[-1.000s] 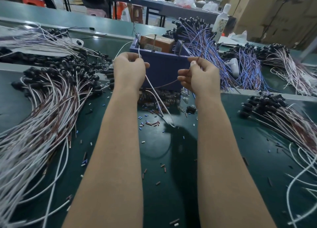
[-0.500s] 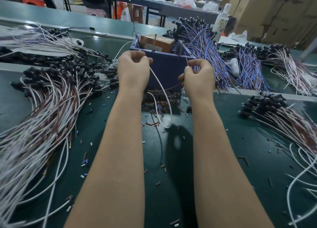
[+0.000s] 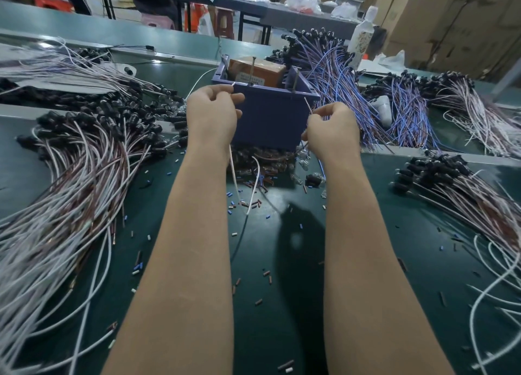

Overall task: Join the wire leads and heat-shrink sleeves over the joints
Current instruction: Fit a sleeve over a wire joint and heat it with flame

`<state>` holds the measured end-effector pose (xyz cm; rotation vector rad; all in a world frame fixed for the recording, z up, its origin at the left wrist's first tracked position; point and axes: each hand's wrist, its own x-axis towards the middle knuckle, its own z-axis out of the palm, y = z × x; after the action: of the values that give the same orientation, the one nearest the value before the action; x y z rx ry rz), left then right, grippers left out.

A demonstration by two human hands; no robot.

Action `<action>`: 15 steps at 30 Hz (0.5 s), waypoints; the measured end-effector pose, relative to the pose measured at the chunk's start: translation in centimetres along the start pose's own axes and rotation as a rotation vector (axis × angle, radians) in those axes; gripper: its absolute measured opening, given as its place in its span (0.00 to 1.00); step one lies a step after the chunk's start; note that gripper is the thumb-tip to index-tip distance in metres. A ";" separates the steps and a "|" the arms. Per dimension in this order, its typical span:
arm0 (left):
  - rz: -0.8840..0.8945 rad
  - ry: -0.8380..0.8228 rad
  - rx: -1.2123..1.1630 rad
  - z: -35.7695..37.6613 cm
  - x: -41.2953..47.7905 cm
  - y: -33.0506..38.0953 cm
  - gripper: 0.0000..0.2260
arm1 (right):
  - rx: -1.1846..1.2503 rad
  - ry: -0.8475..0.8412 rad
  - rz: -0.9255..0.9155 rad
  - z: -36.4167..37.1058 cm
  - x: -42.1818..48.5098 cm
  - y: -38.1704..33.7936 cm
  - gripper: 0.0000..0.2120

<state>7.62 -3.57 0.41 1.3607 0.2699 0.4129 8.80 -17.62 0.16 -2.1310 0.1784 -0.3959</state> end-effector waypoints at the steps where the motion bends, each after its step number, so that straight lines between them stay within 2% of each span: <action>1: 0.004 -0.006 0.011 0.0 -0.1 -0.1 0.10 | 0.030 -0.004 -0.011 0.1 -0.1 -0.2 0.06; 6: 0.027 -0.031 0.029 0.1 -0.2 -0.1 0.11 | 0.120 0.004 -0.059 0.1 -0.4 -0.7 0.07; 15: 0.095 -0.134 0.075 0.8 -0.5 -0.5 0.09 | 0.111 0.021 -0.077 0.6 -0.6 -0.3 0.14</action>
<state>7.56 -4.53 0.05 1.4724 0.1107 0.3916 8.49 -16.80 -0.04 -2.0289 0.0847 -0.4624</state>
